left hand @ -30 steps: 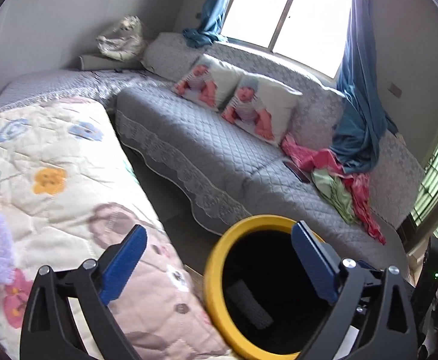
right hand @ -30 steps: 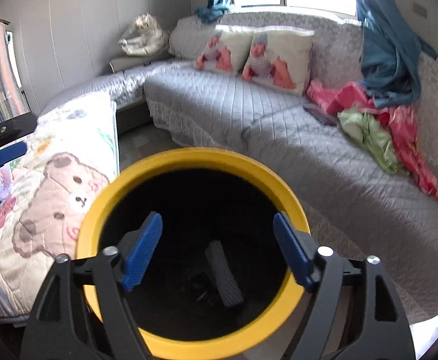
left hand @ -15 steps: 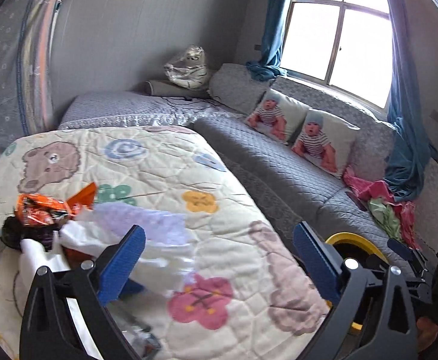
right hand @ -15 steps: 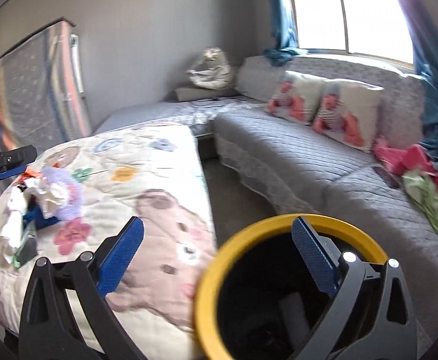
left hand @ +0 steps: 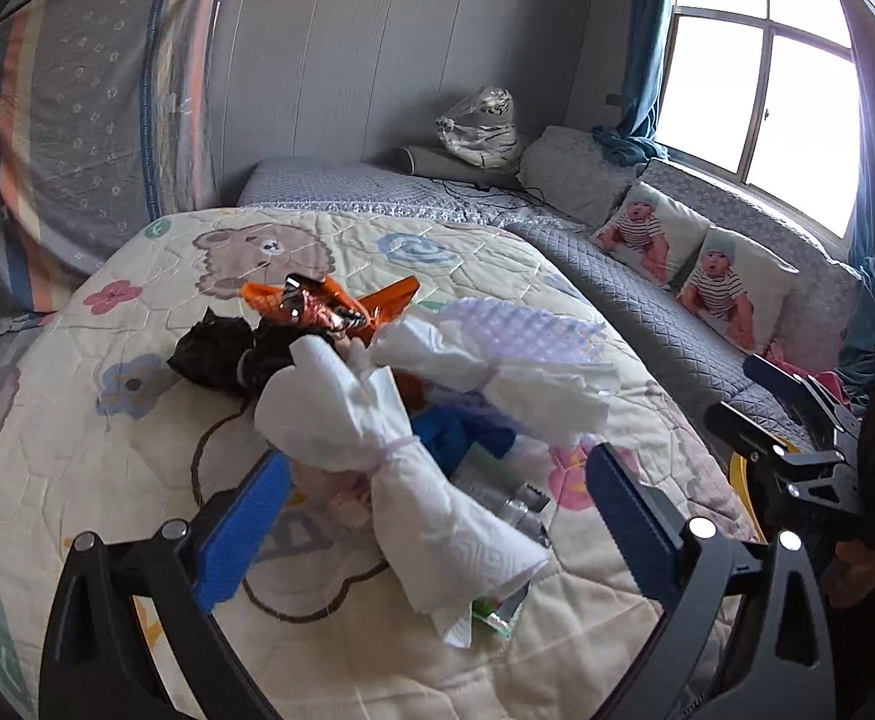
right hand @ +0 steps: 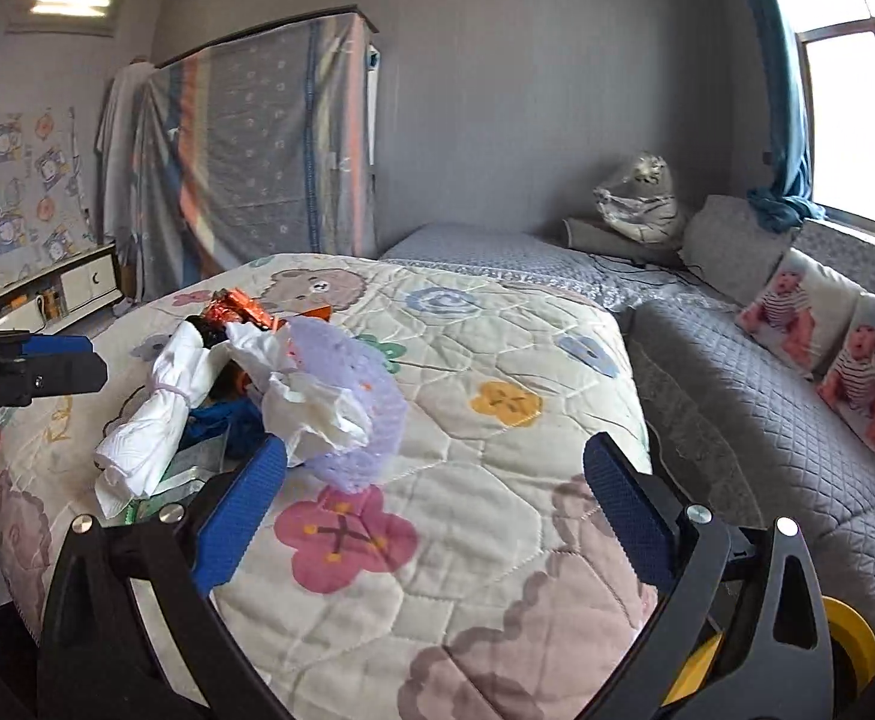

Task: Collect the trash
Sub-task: 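Move both tools back over the trash on the bed, then grasp the white tissue bundle with the left gripper while the right grasps a white mesh net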

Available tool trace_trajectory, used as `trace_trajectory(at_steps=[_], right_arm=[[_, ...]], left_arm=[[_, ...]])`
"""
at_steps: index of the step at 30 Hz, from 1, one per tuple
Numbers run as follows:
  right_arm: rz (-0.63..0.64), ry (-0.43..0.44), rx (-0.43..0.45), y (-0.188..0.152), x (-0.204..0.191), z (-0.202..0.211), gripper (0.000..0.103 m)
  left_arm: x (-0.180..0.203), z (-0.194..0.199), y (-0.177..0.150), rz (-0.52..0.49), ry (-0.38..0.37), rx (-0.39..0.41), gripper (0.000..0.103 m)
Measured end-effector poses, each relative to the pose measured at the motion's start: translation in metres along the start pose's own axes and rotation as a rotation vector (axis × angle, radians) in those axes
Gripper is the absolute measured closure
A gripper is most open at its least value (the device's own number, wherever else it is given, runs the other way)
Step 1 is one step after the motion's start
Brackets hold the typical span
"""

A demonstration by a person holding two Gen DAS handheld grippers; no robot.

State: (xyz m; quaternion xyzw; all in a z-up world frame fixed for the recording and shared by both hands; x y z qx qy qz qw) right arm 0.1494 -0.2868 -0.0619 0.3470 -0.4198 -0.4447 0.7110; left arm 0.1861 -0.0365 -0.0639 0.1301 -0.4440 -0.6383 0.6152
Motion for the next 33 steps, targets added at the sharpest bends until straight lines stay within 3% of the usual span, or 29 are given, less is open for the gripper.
trace_trajectory(at_steps=[8, 11, 16, 19, 25, 30, 33], right_arm=[[0.013, 0.158, -0.011, 0.036, 0.006, -0.047, 0.008], [0.058, 0.196, -0.029, 0.048, 0.004, -0.067, 0.008], [0.062, 0.260, -0.074, 0.051, 0.001, -0.100, 0.008], [0.054, 0.284, -0.097, 0.050, -0.004, -0.115, 0.009], [0.053, 0.312, -0.162, 0.044, -0.013, -0.135, 0.031], [0.034, 0.327, -0.196, 0.039, -0.011, -0.142, 0.052], [0.031, 0.331, -0.212, 0.037, -0.012, -0.141, 0.063]], left_arm=[[-0.014, -0.014, -0.005, 0.063, 0.011, -0.041, 0.008], [-0.018, -0.022, -0.014, 0.082, 0.050, -0.062, 0.008], [-0.028, -0.035, -0.023, 0.135, 0.064, -0.108, 0.008], [-0.029, -0.041, -0.020, 0.148, 0.074, -0.116, 0.014], [-0.028, -0.049, -0.020, 0.177, 0.045, -0.163, 0.030], [-0.022, -0.058, -0.026, 0.182, 0.010, -0.218, 0.056], [-0.023, -0.062, -0.024, 0.207, -0.019, -0.240, 0.067]])
Point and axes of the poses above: each gripper's, at about its wrist camera, not at the fingertips, and z roughly against the way its jaws point, x to its right, y to its top, the point moved 2 cm from there along -z, roughly the way its jaws point, and after that the axes turned 15 degrees about z, right-handed, at the moved point
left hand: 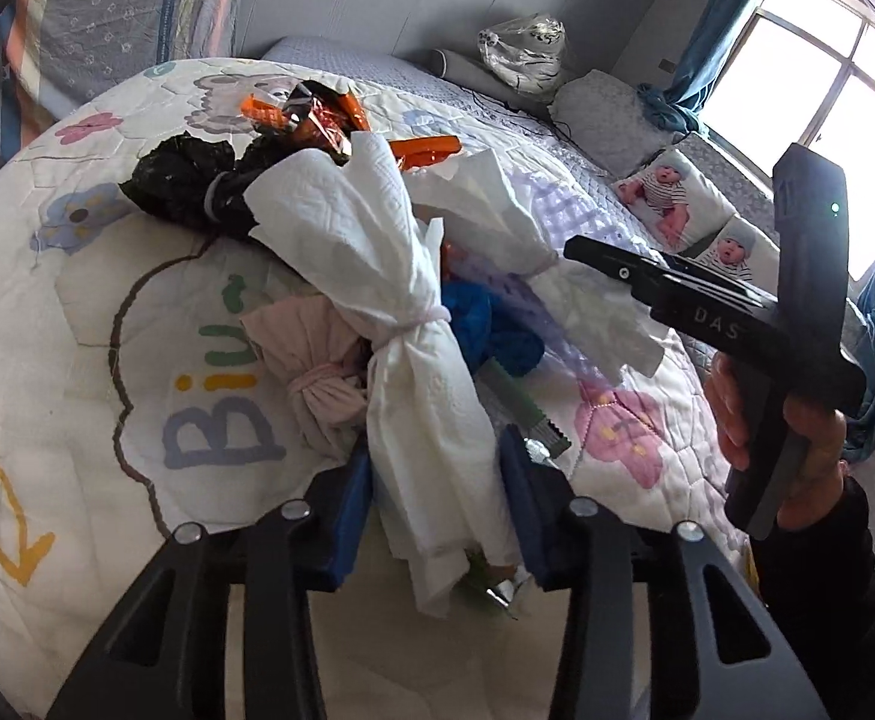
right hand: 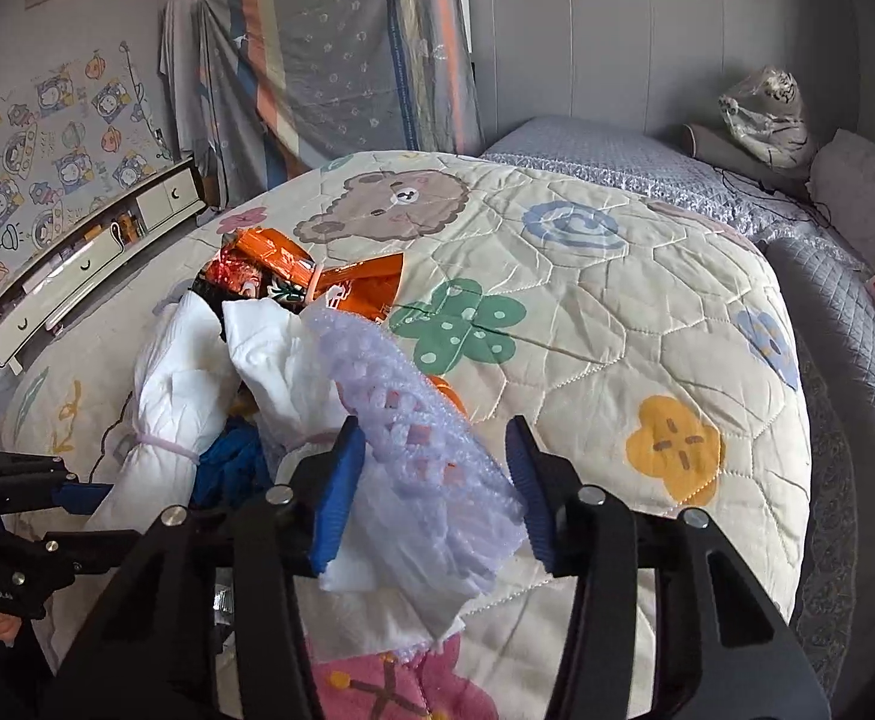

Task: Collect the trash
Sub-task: 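Grasp the white tissue bundle with the left gripper while the right grasps a white mesh net, then carry the tissue bundle and mesh net over the bin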

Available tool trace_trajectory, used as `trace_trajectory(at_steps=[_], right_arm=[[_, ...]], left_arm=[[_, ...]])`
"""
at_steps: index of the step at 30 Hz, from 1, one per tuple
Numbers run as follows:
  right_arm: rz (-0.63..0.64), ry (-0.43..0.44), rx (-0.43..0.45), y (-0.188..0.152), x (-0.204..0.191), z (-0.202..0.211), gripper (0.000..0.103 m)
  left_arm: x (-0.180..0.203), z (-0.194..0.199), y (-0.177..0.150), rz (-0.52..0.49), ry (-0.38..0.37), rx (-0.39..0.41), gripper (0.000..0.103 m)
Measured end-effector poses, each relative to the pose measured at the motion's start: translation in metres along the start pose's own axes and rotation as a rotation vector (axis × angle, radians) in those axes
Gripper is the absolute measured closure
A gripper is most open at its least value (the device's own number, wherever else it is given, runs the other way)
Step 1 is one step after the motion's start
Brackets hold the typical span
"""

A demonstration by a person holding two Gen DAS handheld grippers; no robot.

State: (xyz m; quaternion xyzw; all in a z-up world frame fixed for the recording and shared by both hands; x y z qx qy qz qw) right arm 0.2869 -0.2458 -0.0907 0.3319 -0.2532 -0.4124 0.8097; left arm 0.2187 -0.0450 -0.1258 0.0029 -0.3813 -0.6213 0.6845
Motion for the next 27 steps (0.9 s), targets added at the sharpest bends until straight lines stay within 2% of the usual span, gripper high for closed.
trace_trajectory(at_steps=[3, 8, 16, 27], right_arm=[[0.000, -0.018, -0.007, -0.002, -0.002, 0.002, 0.078], [-0.014, -0.017, -0.013, -0.004, -0.001, 0.008, 0.089], [-0.004, -0.056, 0.022, 0.001, -0.007, 0.027, 0.092], [-0.029, -0.129, 0.086, 0.007, -0.001, 0.064, 0.093]], left_arm=[[0.000, 0.003, 0.001, 0.002, -0.017, 0.005, 0.071], [-0.004, 0.015, 0.002, -0.012, -0.035, 0.023, 0.076], [-0.009, 0.049, 0.003, -0.027, -0.074, 0.096, 0.077], [-0.017, 0.091, 0.011, -0.044, -0.049, 0.221, 0.077]])
Point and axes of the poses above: each gripper's, at about its wrist camera, not at the fingertips, and z roughly against the way its jaws point, x to its right, y to its top, the point moved 2 cm from there along -z, roughly the way its jaws point, and after that the axes turned 15 degrees about z, right-handed, at the moved point
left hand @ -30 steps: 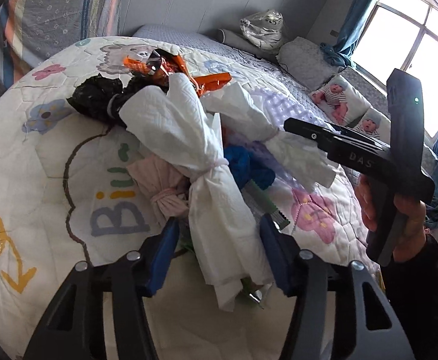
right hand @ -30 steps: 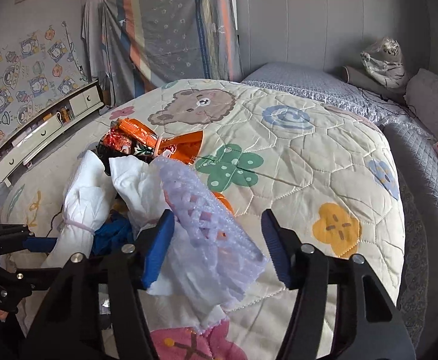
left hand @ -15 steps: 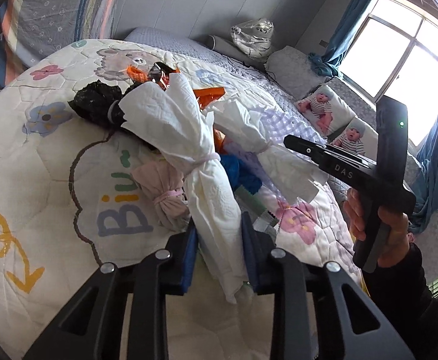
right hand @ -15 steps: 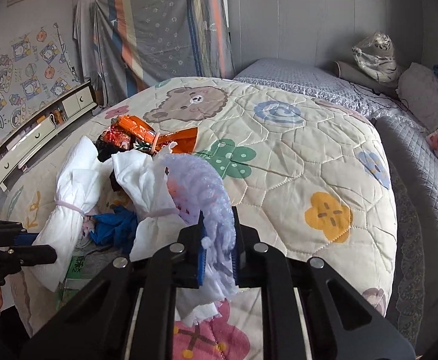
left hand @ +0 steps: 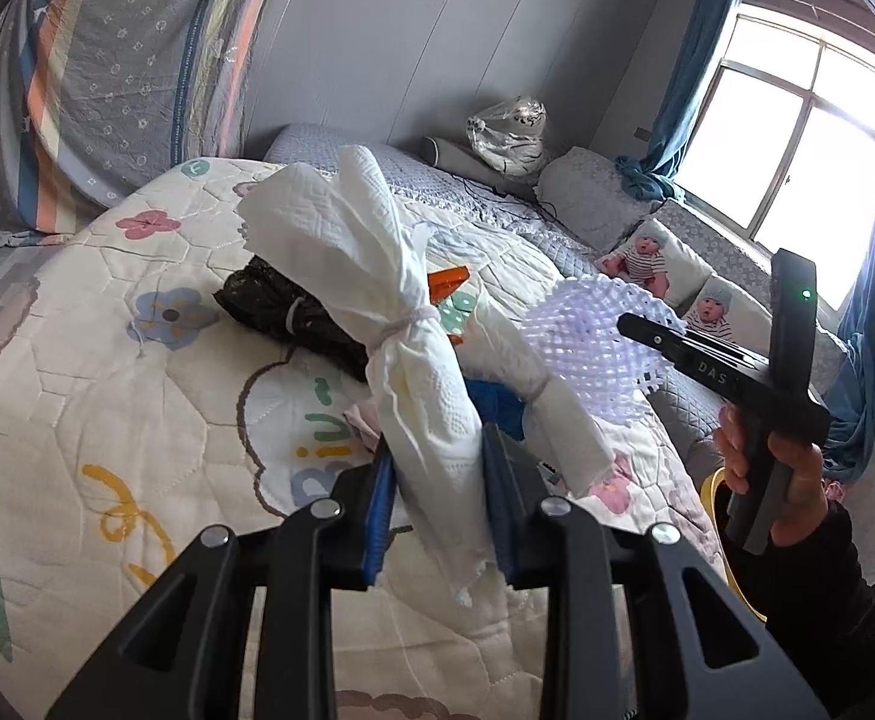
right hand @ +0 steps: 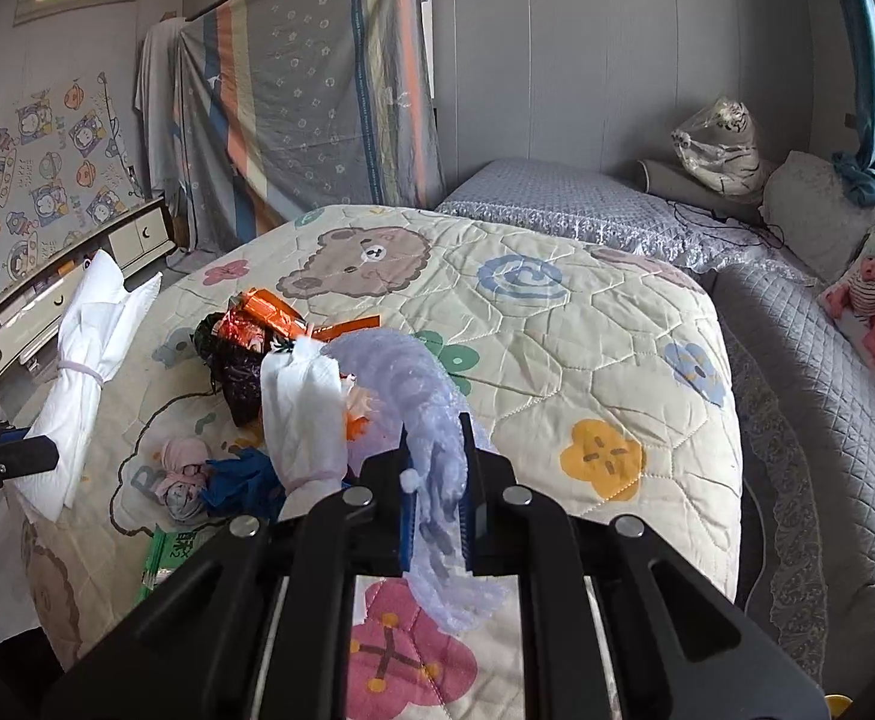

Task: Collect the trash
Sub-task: 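Carry the tissue bundle and mesh net over the bin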

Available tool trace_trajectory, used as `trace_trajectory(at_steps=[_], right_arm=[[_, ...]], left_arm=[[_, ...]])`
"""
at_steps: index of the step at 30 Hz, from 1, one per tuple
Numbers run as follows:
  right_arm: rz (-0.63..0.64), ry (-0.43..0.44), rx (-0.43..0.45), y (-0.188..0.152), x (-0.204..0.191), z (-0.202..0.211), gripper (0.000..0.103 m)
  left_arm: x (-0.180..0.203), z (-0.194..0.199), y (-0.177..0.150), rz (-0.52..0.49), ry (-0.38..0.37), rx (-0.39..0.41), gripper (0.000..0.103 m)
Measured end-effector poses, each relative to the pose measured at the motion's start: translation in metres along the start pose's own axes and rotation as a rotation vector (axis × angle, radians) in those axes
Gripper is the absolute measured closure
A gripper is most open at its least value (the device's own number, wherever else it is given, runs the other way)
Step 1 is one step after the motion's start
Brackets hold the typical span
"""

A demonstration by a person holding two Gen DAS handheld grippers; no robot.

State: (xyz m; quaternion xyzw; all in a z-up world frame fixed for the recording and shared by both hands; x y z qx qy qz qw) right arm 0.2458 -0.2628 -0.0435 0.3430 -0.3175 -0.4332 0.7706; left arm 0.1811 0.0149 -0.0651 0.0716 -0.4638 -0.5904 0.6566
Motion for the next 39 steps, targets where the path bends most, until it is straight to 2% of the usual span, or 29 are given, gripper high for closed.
trace_trajectory(at_steps=[5, 11, 20, 25, 31, 39], right_arm=[[-0.015, -0.027, 0.041, 0.004, 0.006, 0.024, 0.093], [-0.017, -0.062, 0.089, 0.005, 0.007, 0.059, 0.093], [-0.050, -0.139, 0.115, -0.018, 0.020, 0.106, 0.093], [-0.081, -0.209, 0.125, -0.038, 0.031, 0.133, 0.093], [-0.130, -0.345, 0.138, -0.063, 0.047, 0.162, 0.093], [-0.181, -0.474, 0.099, -0.094, 0.059, 0.191, 0.093]], left_arm=[[0.002, 0.011, 0.007, -0.014, 0.013, 0.043, 0.077], [0.015, 0.014, 0.010, -0.048, 0.012, 0.057, 0.077], [0.059, -0.002, 0.005, -0.118, -0.049, 0.021, 0.077], [0.087, -0.017, 0.001, -0.155, -0.089, -0.003, 0.077], [0.122, -0.034, -0.008, -0.200, -0.137, -0.034, 0.077], [0.176, -0.043, -0.028, -0.302, -0.210, -0.058, 0.077]])
Point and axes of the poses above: each gripper's, at about its wrist camera, not at the fingertips, and z roughly against the way its jaws point, x to its right, y to its top, the point moved 2 cm from there along -z, roughly the way its jaws point, and after that the axes turned 15 degrees about z, right-handed, at the moved point
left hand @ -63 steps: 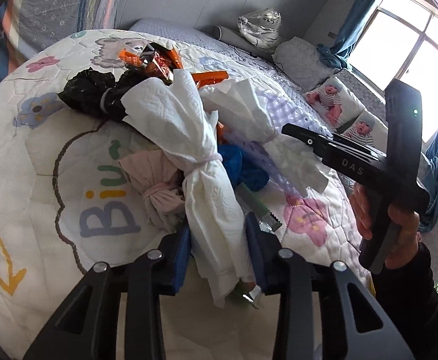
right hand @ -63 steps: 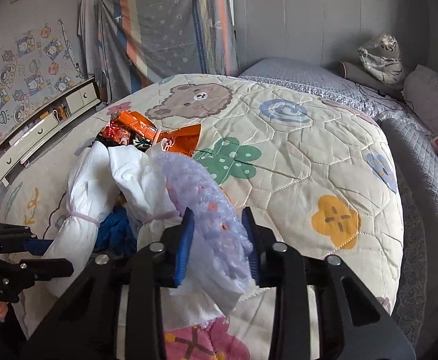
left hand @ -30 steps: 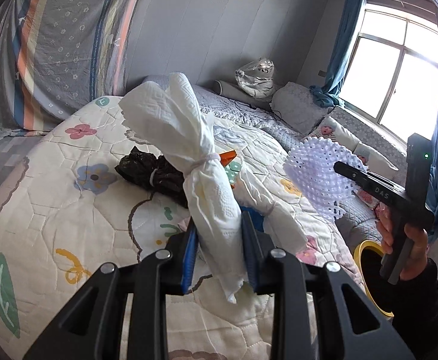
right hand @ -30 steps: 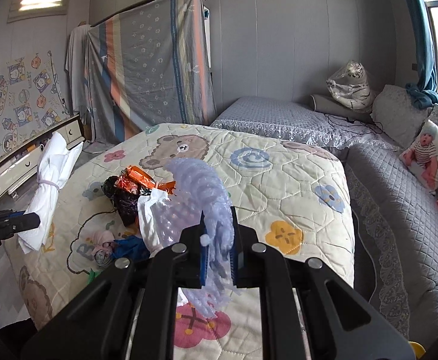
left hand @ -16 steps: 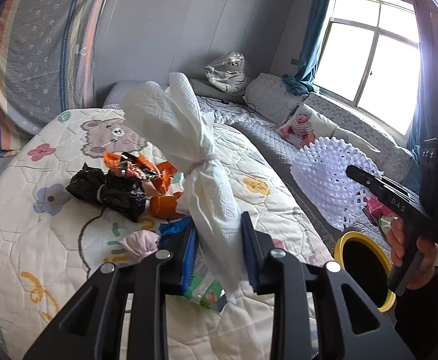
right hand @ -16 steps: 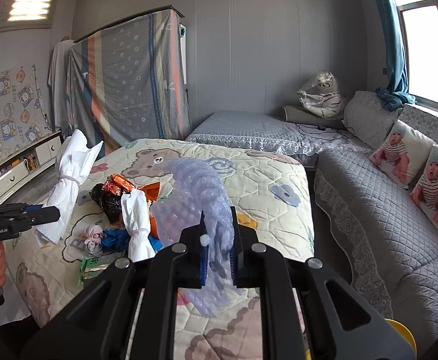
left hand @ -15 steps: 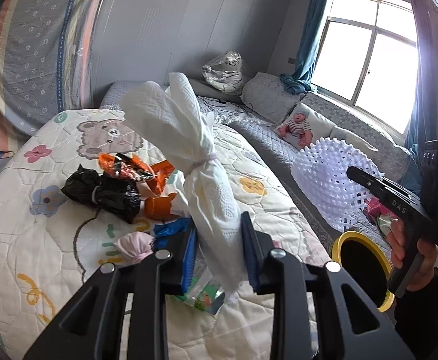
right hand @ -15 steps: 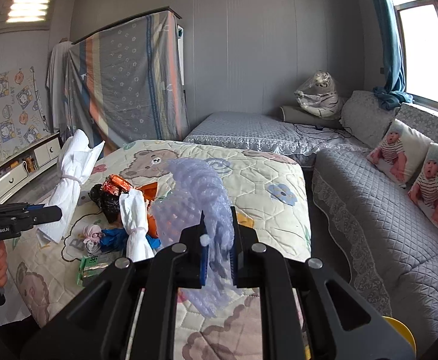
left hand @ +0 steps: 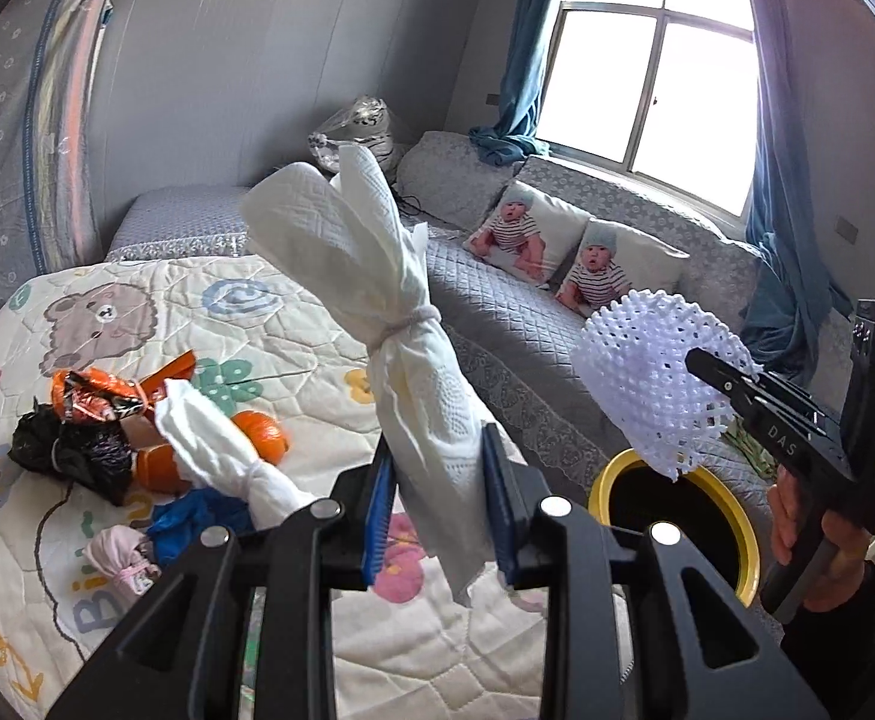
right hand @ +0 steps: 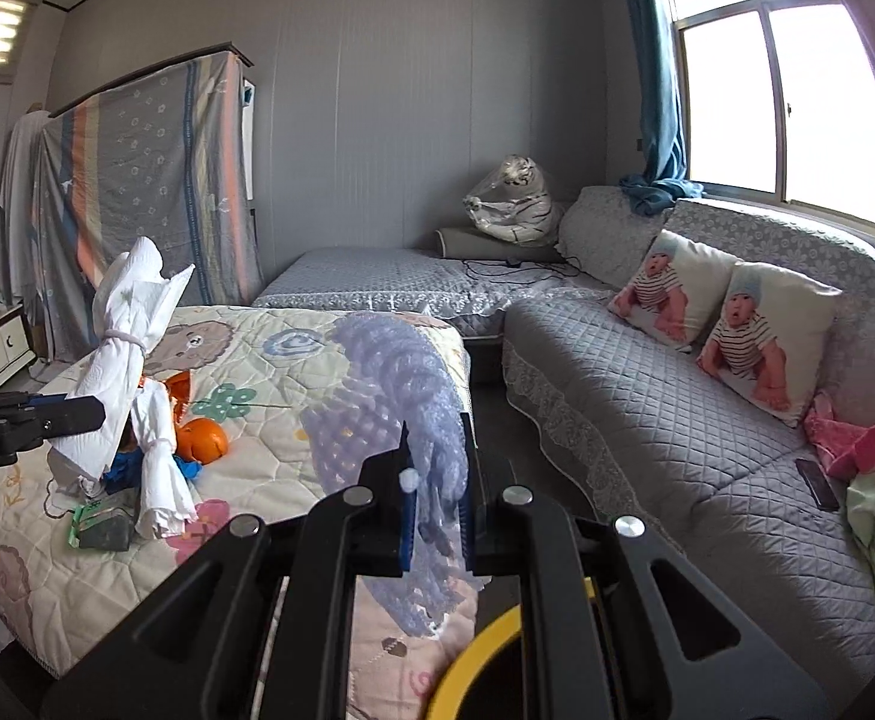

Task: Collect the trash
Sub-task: 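Carry the tissue bundle and mesh net over the bin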

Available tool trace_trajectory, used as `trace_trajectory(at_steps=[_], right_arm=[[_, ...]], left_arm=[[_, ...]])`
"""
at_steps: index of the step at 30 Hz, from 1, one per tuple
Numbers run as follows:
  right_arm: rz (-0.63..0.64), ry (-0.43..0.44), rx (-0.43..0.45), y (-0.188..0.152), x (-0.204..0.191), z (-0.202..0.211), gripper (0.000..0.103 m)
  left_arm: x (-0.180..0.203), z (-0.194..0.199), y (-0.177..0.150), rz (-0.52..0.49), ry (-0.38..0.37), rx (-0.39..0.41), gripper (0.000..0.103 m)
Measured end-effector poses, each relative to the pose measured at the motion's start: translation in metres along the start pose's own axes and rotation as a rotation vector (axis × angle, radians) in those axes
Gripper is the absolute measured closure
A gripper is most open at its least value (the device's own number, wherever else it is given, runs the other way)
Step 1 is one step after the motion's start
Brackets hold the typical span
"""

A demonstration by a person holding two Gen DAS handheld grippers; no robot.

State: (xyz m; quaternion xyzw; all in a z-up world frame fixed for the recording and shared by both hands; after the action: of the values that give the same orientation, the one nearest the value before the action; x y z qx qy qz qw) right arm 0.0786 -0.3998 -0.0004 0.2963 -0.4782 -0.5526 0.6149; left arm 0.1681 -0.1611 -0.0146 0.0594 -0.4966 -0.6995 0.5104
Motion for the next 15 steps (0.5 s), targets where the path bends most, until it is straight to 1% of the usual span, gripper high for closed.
trace_trajectory(at_steps=[7, 11, 15], right_arm=[[-0.052, -0.121, -0.044, -0.030, 0.032, 0.023, 0.093], [-0.093, -0.175, -0.065, -0.047, 0.052, 0.033, 0.093], [-0.156, -0.214, -0.085, -0.065, 0.070, 0.042, 0.093]], left_arm=[[0.049, -0.018, -0.007, -0.078, -0.063, -0.025, 0.077], [0.075, -0.030, -0.015, -0.120, -0.100, -0.044, 0.077], [0.101, -0.047, -0.025, -0.146, -0.145, -0.081, 0.077]])
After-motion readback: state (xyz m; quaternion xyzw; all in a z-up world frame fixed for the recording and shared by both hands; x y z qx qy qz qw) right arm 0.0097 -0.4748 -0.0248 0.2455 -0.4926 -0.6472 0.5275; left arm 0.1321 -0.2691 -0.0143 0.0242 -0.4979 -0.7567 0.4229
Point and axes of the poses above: each gripper's, at about its wrist camera, not at the fingertips, and z roughly against the way its jaws point, x to its right, y to its top, the point moved 2 cm from there along -z, roughly the way its jaws point, and after that the axes turned 15 degrees about z, right-handed, at the moved point
